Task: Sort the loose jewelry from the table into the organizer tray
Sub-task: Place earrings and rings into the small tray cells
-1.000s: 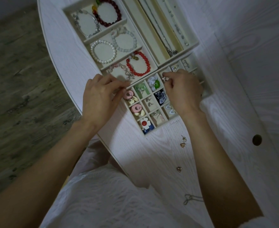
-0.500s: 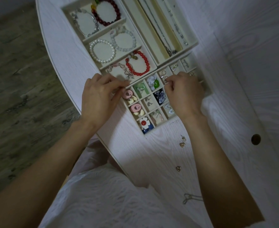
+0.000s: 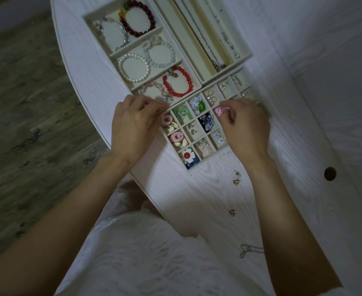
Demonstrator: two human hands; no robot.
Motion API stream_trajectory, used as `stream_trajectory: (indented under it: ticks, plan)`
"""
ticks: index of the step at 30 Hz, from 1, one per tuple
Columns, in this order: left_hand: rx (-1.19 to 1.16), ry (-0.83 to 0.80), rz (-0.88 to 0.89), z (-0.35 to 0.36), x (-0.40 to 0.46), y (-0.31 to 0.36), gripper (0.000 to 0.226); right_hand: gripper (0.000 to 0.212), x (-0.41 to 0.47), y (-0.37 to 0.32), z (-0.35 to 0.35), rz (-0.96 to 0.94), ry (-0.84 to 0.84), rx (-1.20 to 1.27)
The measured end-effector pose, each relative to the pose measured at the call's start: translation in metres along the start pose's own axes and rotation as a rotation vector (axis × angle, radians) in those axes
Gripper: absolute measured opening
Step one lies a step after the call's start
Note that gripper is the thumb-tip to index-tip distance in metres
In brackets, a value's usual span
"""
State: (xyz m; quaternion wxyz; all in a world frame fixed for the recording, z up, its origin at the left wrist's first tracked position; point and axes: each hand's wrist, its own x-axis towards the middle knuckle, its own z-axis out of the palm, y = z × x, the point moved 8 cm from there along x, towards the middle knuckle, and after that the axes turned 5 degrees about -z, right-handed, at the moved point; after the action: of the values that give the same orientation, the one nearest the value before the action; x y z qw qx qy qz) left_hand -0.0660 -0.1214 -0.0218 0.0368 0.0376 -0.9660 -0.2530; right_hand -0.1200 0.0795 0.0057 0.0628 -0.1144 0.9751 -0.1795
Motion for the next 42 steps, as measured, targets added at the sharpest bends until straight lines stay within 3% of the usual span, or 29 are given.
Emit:
stream_trajectory:
  ticks: [6,9,13,19,27,32,36,42]
  plan:
    - [0.024,-0.115,0.213,0.007,-0.036,0.052,0.035,0.022,-0.098,0.037,-0.027,0.107,0.182,0.067]
    - [0.071,-0.210,0.283,0.023,-0.059,0.071,0.037,0.027,-0.149,0.067,-0.007,0.307,0.123,0.073]
    - [0.144,-0.266,0.317,0.034,-0.081,0.076,0.035,0.041,-0.182,0.075,0.027,0.510,0.086,0.285]
    - [0.193,-0.204,0.339,0.027,-0.079,0.077,0.023,0.028,-0.158,0.057,0.037,0.403,0.177,0.193]
    - [0.174,-0.173,0.254,0.030,-0.083,0.077,0.022,0.029,-0.185,0.086,0.030,0.433,0.119,0.221]
    - [0.167,-0.160,0.232,0.030,-0.082,0.077,0.023,0.022,-0.141,0.071,0.031,0.315,0.095,0.191]
    - [0.156,-0.169,0.241,0.030,-0.082,0.077,0.022,0.004,-0.130,0.065,0.037,0.253,0.076,0.170]
    - [0.153,-0.155,0.295,0.027,-0.082,0.078,0.023,0.008,-0.131,0.072,0.038,0.273,0.028,0.271]
